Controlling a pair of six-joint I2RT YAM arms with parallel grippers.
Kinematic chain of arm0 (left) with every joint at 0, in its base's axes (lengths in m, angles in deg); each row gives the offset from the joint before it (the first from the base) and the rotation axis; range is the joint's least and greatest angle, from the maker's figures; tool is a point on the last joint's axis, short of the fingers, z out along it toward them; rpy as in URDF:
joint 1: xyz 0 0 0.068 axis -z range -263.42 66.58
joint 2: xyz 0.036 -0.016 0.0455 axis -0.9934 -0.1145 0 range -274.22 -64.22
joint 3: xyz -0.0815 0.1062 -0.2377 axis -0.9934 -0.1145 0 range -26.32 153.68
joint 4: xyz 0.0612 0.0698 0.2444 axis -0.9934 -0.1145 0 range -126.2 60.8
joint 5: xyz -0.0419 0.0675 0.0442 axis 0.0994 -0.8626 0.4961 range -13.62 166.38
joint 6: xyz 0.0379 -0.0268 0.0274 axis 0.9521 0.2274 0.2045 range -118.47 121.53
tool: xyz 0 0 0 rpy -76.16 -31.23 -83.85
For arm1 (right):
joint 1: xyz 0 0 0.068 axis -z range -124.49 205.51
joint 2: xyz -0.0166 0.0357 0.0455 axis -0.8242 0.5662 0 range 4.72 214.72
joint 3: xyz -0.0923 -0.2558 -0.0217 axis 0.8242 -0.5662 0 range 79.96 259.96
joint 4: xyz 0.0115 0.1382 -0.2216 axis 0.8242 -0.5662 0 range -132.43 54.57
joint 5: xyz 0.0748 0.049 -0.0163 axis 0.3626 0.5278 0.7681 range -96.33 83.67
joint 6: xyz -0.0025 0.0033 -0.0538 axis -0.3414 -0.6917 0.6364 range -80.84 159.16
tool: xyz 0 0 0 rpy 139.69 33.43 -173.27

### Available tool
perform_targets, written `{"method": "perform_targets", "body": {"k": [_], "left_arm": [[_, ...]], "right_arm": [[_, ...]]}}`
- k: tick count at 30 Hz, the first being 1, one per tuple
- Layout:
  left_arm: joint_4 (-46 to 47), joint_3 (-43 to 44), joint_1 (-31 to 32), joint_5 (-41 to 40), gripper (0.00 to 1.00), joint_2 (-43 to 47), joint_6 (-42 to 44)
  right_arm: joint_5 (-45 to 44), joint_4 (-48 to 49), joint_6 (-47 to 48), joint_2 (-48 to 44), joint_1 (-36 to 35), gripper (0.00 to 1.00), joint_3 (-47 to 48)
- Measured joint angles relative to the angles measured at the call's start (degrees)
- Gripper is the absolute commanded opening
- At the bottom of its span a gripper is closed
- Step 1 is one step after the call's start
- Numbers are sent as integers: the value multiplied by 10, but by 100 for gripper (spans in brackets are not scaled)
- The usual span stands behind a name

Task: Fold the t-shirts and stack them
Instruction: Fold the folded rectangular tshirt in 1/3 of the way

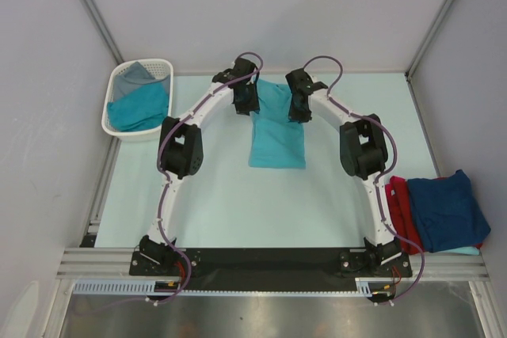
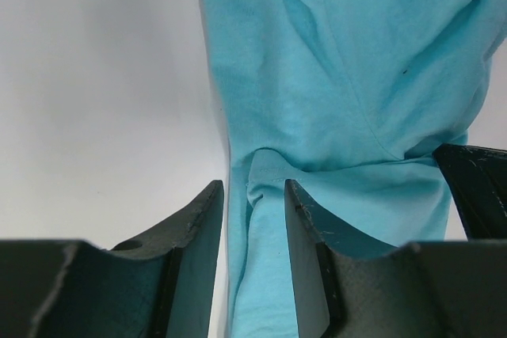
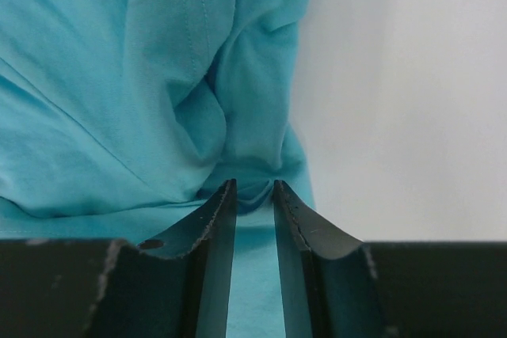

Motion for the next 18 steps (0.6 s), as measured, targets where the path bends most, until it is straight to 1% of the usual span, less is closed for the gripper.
{"method": "perform_targets", "body": {"k": [5,11,14,15,18], "left_arm": [[1,-5,0,0,42,0,0],[0,-11,0,0,42,0,0],[1,-12,0,0,42,0,0],[0,-13,0,0,42,0,0],[1,-18,0,0,42,0,0]], "right_arm": [[0,3,0,-1,0,37,-19],[0,12,0,-24,0,39,-49],[0,13,0,-33,0,31,-55],[0,14,0,-36,0,27,-57],[0,14,0,-37,0,22,-61]]}}
